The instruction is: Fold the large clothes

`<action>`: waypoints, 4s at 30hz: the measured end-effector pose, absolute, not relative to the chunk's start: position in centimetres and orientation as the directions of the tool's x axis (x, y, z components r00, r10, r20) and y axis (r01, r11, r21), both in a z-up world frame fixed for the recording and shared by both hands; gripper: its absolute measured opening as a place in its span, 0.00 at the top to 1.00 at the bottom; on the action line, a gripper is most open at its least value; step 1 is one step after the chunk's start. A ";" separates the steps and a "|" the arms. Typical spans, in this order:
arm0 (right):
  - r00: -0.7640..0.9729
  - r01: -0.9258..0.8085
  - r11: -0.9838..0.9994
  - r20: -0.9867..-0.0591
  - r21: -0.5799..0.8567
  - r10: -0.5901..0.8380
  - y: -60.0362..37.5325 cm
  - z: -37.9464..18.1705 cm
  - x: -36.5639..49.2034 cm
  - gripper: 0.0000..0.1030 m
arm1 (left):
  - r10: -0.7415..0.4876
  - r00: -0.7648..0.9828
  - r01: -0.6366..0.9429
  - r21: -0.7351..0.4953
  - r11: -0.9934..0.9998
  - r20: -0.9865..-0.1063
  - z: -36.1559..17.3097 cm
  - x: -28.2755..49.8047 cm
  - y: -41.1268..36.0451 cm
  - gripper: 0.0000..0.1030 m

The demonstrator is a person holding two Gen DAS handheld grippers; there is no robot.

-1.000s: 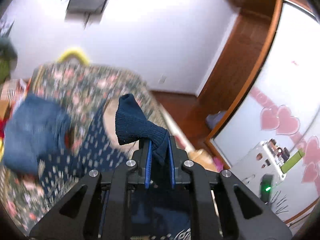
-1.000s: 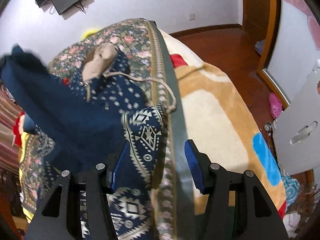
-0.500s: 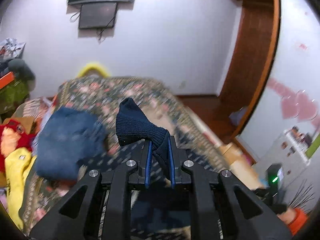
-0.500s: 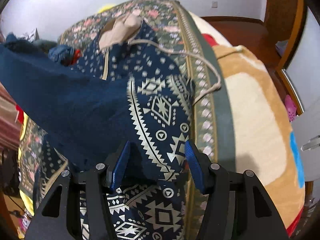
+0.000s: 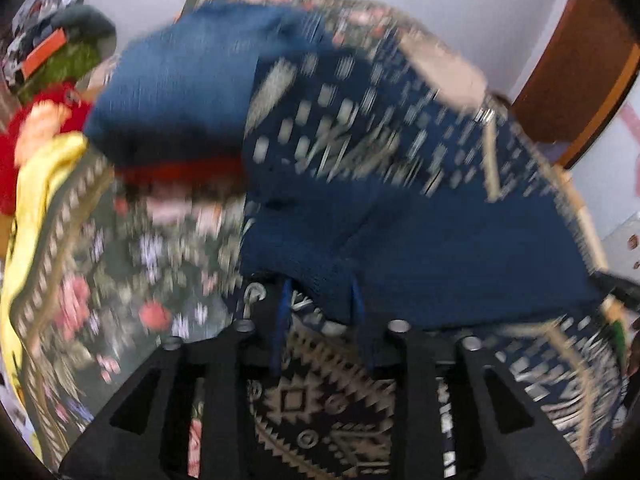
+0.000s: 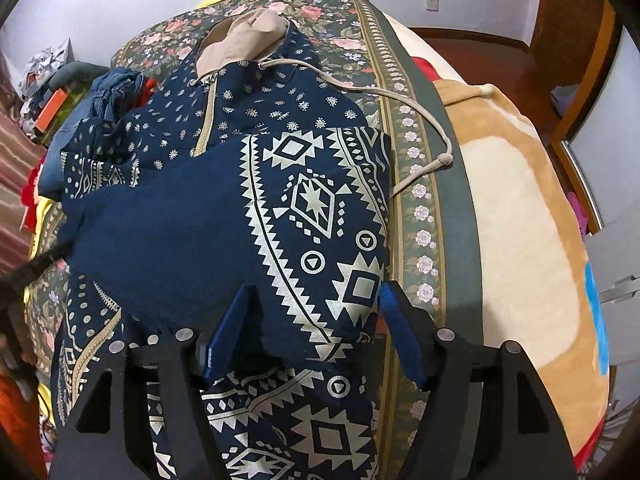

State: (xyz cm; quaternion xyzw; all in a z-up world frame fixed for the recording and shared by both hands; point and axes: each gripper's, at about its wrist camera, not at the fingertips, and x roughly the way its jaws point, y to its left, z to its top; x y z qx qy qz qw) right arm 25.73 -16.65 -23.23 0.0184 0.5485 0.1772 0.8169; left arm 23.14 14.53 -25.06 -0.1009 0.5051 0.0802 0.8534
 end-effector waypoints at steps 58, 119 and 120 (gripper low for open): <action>0.360 -0.191 0.958 -0.893 0.212 0.269 -6.9 -25.4 53.2 0.37 | -0.047 0.454 -0.234 -0.170 0.957 -0.890 -25.0 55.6 12.4 0.31; 0.443 -0.427 0.861 -0.767 0.276 0.465 -13.0 -16.3 25.8 0.40 | -0.077 0.510 0.009 -0.084 0.996 -0.857 -17.3 26.6 6.3 0.33; 0.446 -0.425 0.860 -0.761 0.283 0.471 -13.0 -16.1 26.1 0.39 | -0.072 0.524 0.014 -0.077 0.997 -0.849 -16.9 26.9 6.3 0.32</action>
